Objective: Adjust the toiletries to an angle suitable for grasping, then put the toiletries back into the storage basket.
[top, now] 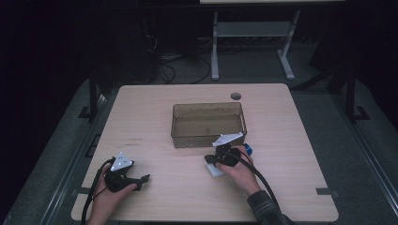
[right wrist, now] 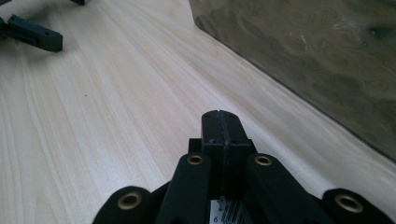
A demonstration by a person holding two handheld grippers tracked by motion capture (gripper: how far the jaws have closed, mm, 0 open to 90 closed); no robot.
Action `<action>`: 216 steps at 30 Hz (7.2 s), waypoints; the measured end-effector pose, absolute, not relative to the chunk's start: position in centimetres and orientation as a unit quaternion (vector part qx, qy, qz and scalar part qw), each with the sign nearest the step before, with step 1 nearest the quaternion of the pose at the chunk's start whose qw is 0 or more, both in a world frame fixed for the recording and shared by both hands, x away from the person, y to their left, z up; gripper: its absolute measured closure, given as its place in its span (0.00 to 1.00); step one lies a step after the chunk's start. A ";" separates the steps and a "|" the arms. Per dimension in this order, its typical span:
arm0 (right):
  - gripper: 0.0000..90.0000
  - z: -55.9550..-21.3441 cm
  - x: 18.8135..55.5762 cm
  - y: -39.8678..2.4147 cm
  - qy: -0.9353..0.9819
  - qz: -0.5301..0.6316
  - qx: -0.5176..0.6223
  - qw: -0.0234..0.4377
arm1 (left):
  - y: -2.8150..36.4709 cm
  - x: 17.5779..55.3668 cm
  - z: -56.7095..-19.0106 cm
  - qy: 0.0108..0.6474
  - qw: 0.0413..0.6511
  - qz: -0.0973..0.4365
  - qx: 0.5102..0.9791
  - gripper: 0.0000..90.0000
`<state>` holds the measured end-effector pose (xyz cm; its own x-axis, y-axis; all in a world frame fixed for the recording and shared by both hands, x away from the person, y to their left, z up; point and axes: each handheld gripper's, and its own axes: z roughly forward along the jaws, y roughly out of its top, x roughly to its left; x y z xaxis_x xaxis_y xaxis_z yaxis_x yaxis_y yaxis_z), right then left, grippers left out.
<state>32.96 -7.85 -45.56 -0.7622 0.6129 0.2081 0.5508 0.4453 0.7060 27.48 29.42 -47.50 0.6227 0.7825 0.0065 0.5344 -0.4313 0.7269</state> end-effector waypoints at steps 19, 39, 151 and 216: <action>1.00 -45.6 30.9 -8.6 0.855 0.395 0.335 0.032 | 29.4 27.4 -47.5 0.398 0.356 0.174 0.828 0.14; 1.00 -45.4 28.5 -11.1 0.851 0.395 0.345 0.034 | 29.4 27.4 -47.5 0.398 0.355 0.175 0.828 0.14; 0.43 -41.9 28.8 -24.6 0.810 0.408 0.408 0.098 | 29.4 27.4 -47.5 0.399 0.355 0.175 0.827 0.14; 0.34 -45.3 35.2 -18.6 0.903 0.246 0.346 0.064 | 29.4 27.4 -47.5 0.399 0.354 0.175 0.827 0.14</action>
<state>35.17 -18.56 -45.26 -0.7529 0.6559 0.0537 0.5927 0.6403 0.4885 27.38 29.41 -47.48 0.6201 0.7845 0.0066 0.5370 -0.4306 0.7254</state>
